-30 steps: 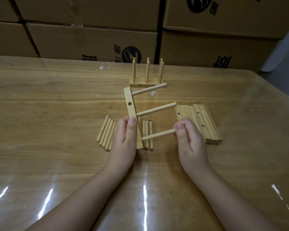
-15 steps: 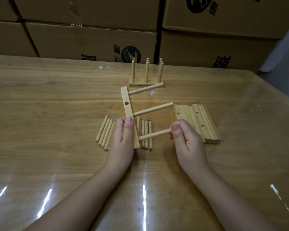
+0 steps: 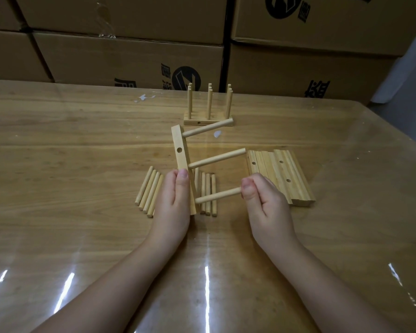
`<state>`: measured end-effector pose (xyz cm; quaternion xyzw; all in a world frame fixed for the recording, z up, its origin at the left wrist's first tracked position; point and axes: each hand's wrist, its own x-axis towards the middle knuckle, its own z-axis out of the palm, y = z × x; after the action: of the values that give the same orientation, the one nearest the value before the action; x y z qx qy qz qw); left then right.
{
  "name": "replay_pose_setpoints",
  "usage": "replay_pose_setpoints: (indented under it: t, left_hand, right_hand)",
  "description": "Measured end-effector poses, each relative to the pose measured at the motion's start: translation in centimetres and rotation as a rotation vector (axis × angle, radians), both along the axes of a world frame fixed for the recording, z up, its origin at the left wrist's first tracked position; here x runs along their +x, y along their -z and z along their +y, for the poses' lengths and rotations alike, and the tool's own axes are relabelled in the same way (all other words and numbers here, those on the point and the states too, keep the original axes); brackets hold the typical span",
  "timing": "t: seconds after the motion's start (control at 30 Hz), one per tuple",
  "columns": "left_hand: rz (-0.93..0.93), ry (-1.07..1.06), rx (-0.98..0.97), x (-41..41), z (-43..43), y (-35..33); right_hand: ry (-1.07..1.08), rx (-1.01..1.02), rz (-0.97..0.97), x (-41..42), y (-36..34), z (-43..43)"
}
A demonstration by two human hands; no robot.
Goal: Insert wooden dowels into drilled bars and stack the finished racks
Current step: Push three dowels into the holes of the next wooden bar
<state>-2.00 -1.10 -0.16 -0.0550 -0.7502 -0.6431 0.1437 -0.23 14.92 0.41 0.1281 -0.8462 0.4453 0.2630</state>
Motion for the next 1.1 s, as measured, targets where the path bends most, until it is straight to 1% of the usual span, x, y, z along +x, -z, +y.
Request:
replay_pose_setpoints:
  t: [0.43,0.63,0.73,0.87,0.97,1.03,1.1]
  left_hand:
    - [0.041,-0.027,-0.043,-0.03,-0.1,0.34]
    - [0.051,-0.052,-0.105,-0.08,0.01,0.32]
    - [0.059,-0.048,-0.12,0.01,0.06,0.22]
    - [0.079,-0.058,-0.147,0.01,0.08,0.29]
    - [0.105,-0.037,-0.138,0.23,0.2,0.09]
    - [0.079,0.051,-0.033,0.47,0.43,-0.28]
    - [0.02,0.142,0.099,0.54,0.55,-0.62]
  right_hand:
    - [0.014,0.041,-0.001,0.19,-0.15,-0.12]
    - [0.006,0.046,-0.027,0.11,-0.17,0.01]
    - [-0.02,-0.049,-0.044,0.3,-0.02,-0.33]
    - [-0.05,-0.196,-0.129,0.34,0.06,-0.58]
    - [-0.061,-0.366,-0.175,0.33,-0.18,-0.46]
    - [-0.09,-0.477,-0.179,0.37,-0.32,-0.41]
    - [-0.155,-0.519,-0.181,0.44,-0.36,-0.58]
